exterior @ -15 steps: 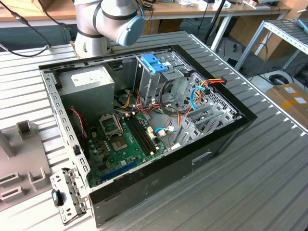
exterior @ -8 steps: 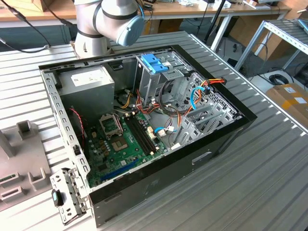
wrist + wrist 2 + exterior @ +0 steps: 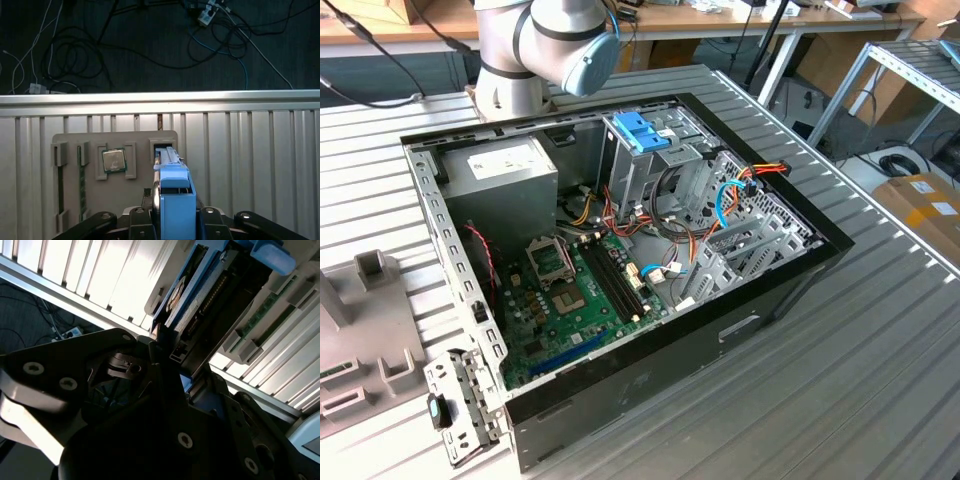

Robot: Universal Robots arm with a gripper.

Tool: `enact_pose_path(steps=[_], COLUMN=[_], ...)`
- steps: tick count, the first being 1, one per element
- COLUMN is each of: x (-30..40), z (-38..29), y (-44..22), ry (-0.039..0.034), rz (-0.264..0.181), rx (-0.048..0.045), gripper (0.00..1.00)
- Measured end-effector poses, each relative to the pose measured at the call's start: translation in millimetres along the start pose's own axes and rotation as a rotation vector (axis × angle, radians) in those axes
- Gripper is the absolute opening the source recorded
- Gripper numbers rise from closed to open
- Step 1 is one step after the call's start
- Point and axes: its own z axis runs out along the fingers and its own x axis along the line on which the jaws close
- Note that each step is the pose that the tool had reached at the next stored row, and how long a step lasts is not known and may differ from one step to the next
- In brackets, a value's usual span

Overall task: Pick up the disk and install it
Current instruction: 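Pick up the disk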

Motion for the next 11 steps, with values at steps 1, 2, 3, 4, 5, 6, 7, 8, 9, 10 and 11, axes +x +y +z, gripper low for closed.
enact_pose_path(steps=[1,2,3,4,5,6,7,8,9,10,11], x=[0.0,-0.1,-0.1,-0.2,-0.2,-0.2,-0.3,-0.3,-0.4,-0.4,-0.4], z=[-0.8,-1.6,-2.7,-3.5,-4.2,-4.9,-5.7,-6.6,-7.4,-8.1,-9.1], y=[0.1,0.1,0.1,0.2,0.2,0.2,0.3,0.3,0.4,0.4,0.4], ry=[-0.0001,0.0,0.0,-0.0001,0.0,0.0,0.0,0.0,0.0,0.0,0.0], rz=[0.0,0.0,0.0,0.0,0.0,0.0,0.0,0.0,0.0,0.0,0.0], rx=[0.0001,0.0001,0.0,0.0001,0.0001,0.0,0.0,0.0,0.0,0.0,0.0], gripper=[0.37,0.37,0.37,0.37,0.37,0.37,0.37,0.37,0.37,0.37,0.37])
